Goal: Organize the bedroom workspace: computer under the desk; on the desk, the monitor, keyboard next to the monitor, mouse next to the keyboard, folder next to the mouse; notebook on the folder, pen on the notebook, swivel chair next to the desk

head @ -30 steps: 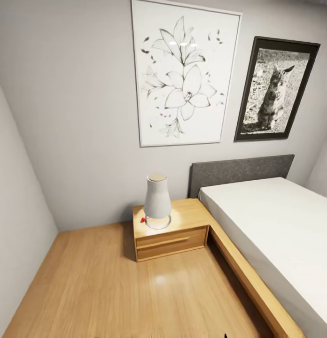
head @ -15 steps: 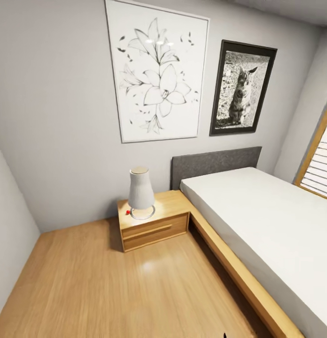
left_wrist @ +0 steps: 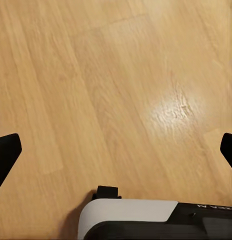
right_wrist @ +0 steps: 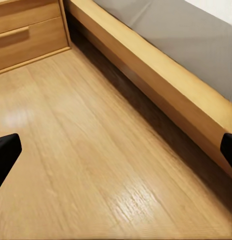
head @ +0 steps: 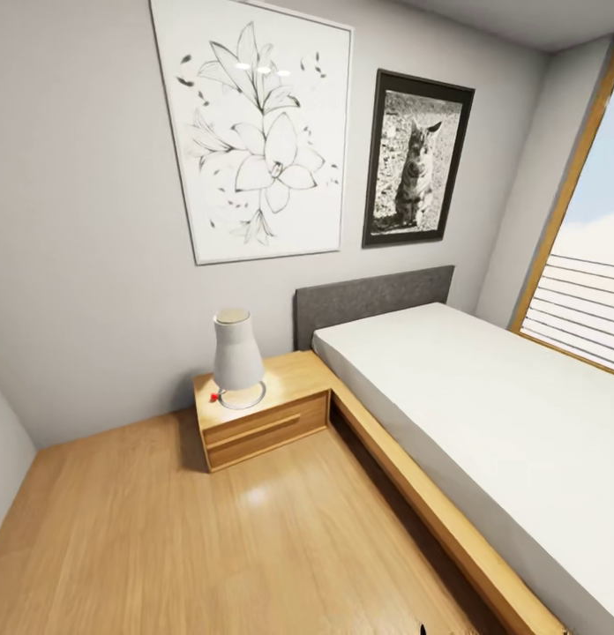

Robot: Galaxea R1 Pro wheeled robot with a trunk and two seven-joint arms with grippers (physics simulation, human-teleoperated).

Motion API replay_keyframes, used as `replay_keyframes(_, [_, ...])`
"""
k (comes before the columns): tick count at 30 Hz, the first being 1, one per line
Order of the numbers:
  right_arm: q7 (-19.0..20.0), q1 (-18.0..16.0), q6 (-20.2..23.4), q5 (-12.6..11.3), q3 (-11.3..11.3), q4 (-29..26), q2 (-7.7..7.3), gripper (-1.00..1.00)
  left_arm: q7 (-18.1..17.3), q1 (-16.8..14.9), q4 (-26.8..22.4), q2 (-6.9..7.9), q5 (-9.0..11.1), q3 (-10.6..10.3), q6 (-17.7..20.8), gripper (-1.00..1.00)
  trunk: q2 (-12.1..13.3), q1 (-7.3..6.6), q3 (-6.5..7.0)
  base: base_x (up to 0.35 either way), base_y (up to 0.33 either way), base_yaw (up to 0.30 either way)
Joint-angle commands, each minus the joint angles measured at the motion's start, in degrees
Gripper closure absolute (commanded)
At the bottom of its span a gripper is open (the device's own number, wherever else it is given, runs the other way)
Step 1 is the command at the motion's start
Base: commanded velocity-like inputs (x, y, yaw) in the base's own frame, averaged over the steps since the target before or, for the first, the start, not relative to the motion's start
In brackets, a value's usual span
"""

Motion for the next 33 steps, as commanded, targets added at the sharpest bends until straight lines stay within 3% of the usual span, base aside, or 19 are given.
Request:
replay_keyframes(1, [0.11,-0.05,-0.18,-0.44,0.11,0.05,-0.02,-1.0,-0.05,-0.02,0.06,0.01,0.51,-0.33,-0.19,-1.0,-0.04,0.0,-0.14,-0.001,0.0,-0.209])
replay_keyframes(16, [0.41,-0.05,-0.8,-0.44,0.07,0.05,-0.08,-1.0,-0.07,-0.02,-0.07,0.06,1.03,0.1,-1.21,-1.0,-0.04,0.0,-0.86,0.0,0.0,-0.242])
replay_keyframes(21, [0.16,0.0,-2.63,-0.24,-0.01,-0.11,-0.01,-1.0,0.4,-0.02,-0.24,-0.48,0.98,0.28,-12.35,-1.0,-0.04,0.0,-0.89,0.0,0.0,-0.297])
replay_keyframes(33, [0.01,-0.03,-3.11,-0.27,-0.1,0.0,0.0,-1.0,0.59,-0.02,0.14,-1.02,1.03,0.36,-18.35,-1.0,-0.04,0.0,-1.43,0.008,0.0,-0.261])
